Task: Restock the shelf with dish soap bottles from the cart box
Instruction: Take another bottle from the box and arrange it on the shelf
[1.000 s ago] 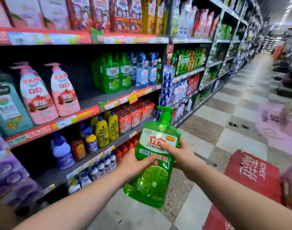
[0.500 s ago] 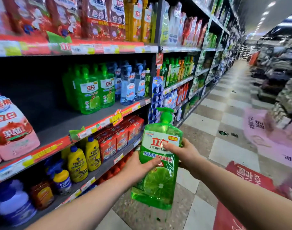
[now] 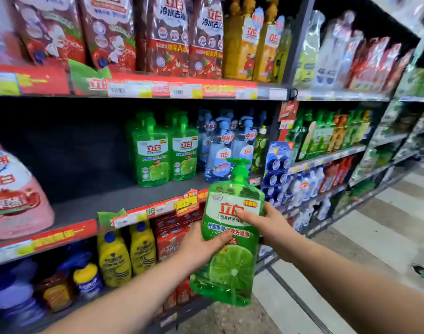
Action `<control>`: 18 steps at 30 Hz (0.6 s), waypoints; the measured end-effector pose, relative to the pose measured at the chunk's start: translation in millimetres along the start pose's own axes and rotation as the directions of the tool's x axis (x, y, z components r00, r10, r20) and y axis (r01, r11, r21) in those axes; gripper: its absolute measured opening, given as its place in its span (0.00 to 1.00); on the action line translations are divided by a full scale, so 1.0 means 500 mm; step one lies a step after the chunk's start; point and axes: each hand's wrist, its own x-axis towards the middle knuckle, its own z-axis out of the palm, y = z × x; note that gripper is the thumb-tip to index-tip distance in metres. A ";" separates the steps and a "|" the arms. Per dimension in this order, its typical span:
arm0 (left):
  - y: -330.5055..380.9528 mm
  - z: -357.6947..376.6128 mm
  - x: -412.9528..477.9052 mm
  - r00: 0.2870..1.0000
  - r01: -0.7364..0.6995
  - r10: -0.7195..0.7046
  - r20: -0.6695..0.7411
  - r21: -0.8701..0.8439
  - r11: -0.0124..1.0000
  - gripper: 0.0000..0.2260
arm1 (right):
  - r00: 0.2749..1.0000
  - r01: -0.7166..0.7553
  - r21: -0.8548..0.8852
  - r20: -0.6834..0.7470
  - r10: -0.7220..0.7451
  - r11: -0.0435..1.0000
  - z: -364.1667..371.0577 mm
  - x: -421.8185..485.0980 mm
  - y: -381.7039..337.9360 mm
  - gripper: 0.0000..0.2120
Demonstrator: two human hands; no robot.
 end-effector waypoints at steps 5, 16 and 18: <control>-0.026 -0.022 0.061 0.988 0.112 -0.109 -0.112 0.019 0.994 0.25 | 0.995 -0.012 -0.011 0.101 0.013 1.000 0.032 0.118 0.013 0.23; -0.026 -0.166 0.328 0.950 0.010 -0.007 -0.312 0.009 1.000 0.18 | 0.961 0.125 -0.094 0.259 -0.097 0.988 0.137 0.420 -0.081 0.28; -0.021 -0.185 0.375 0.945 -0.010 0.011 -0.326 0.007 1.000 0.20 | 0.954 0.167 -0.120 0.271 -0.130 0.979 0.149 0.467 -0.105 0.26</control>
